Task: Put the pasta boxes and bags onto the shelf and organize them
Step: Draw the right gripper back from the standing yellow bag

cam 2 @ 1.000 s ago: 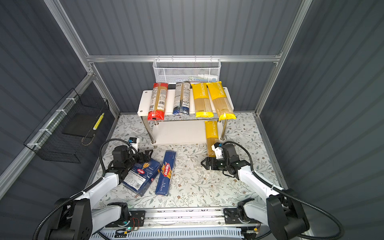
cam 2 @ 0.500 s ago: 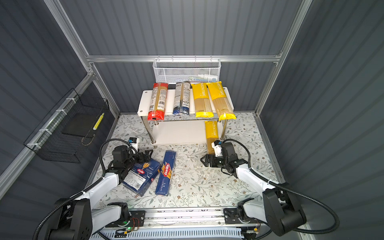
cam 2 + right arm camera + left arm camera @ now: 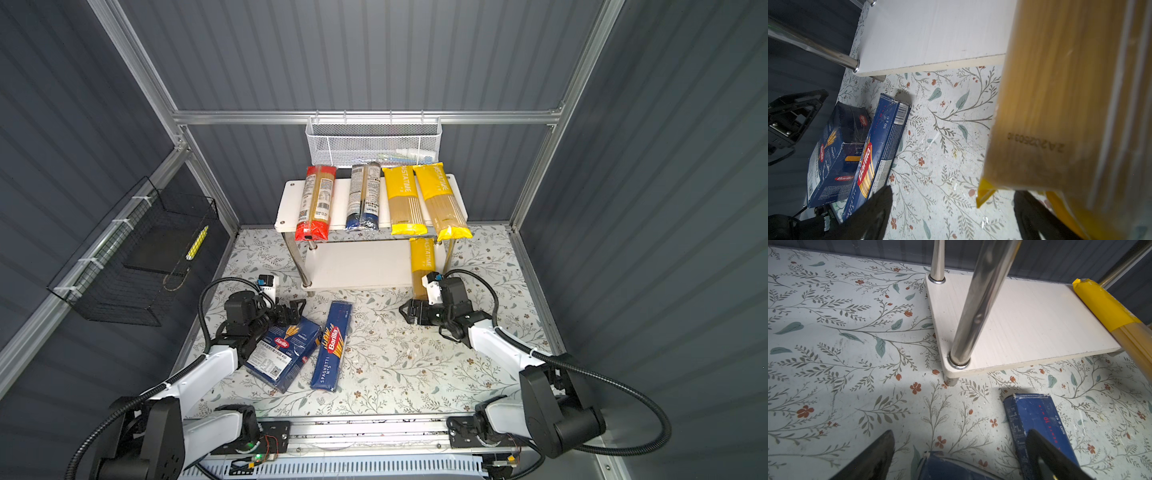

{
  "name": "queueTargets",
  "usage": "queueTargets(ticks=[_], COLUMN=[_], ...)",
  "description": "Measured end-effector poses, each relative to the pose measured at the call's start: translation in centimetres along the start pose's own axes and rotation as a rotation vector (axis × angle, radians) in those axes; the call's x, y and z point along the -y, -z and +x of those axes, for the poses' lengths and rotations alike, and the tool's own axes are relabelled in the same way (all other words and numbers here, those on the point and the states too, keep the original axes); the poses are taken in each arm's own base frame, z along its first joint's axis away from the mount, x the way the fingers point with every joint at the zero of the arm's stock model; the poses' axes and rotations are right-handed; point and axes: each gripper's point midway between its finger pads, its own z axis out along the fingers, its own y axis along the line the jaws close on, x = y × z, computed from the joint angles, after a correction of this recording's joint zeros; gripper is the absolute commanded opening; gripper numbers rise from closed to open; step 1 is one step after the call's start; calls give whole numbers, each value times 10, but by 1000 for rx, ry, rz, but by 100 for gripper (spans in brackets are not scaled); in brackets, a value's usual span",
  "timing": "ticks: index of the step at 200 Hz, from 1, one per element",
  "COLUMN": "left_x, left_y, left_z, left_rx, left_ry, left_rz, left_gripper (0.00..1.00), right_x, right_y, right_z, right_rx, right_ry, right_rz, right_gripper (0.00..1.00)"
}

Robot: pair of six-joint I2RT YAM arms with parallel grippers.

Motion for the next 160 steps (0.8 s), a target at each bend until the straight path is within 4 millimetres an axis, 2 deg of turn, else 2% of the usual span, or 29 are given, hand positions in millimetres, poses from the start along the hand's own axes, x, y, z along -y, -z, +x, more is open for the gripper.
queueTargets(ticks=[58, 101, 160], left_x=[0, 0, 0], left_y=[0, 0, 0], left_z=[0, 0, 0], left_rx=[0, 0, 0], left_ry=[0, 0, 0], left_rz=[0, 0, 0], left_gripper=[99, 99, 99], right_x=[-2, 1, 7], right_y=[-5, -13, -13], right_z=[-25, -32, -43], right_rx=[45, 46, 73], right_ry=[11, 9, 16], right_rz=[15, 32, 67], right_gripper=[93, 94, 95])
